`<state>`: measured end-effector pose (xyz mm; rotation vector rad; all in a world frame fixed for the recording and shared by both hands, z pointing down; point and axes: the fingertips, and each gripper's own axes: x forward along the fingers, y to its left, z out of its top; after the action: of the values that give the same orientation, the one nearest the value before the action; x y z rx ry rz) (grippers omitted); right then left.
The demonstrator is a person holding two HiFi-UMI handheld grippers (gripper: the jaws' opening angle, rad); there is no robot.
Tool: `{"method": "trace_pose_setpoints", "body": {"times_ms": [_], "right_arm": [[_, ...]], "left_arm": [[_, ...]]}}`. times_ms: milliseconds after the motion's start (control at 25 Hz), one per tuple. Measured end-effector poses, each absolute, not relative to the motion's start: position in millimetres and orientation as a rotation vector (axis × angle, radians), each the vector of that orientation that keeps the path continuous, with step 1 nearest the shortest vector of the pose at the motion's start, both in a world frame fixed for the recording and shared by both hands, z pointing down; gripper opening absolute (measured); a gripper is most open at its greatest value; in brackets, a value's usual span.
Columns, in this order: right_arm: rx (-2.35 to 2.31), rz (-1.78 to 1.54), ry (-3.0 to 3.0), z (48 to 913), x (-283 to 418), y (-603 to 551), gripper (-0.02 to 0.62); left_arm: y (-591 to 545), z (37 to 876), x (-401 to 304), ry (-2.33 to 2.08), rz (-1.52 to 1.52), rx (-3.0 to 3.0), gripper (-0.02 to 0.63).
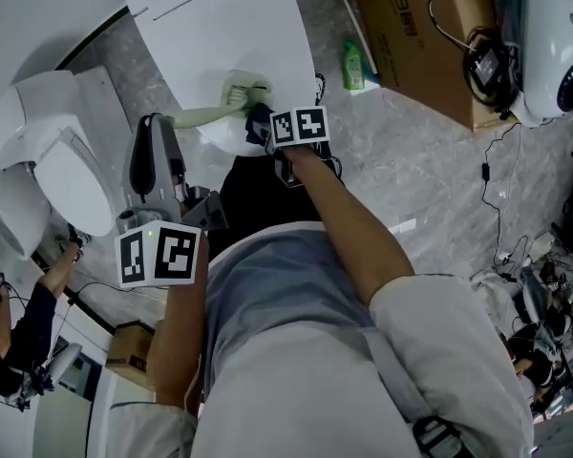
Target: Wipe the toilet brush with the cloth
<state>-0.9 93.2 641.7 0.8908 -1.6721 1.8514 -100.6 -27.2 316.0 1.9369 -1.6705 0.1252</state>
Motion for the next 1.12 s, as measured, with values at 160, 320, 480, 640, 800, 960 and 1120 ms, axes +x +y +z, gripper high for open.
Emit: {"method": "trace_pose_setpoints", "body": {"times_ms": [160, 320, 480, 640, 800, 960, 1120], "right_arm": [[0.813, 1.763, -1.695, 640, 1, 87, 0.1], [0.678, 1.659, -1.708, 644, 1, 80, 0.101], [0.545, 1.607, -1.707, 648, 5, 71, 0.101], [0.528, 1.613, -1.716, 646, 10, 50, 0.101], [0.55, 1.635, -1.714, 644, 20, 33, 0.101], [0.638, 1.697, -1.736, 635, 28, 18, 0.101], [0.66, 1.726, -1.739, 629, 23, 23, 0.103]], "left_arm": [[-27, 317, -101, -1.671, 0.119, 1.931, 0.0], [-29, 316, -102, -1.677, 0.12, 1.926, 0.0], [-31, 318, -103, -1.685, 0.124, 1.916, 0.0], [-35, 319, -105, -1.696, 0.134, 1.909, 0.0], [-39, 321, -104, -1.703, 0.144, 1.898, 0.0], [-43, 321, -102, -1.706, 0.15, 1.891, 0.0], [-44, 319, -100, -1.716, 0.142, 1.883, 0.0]]}}
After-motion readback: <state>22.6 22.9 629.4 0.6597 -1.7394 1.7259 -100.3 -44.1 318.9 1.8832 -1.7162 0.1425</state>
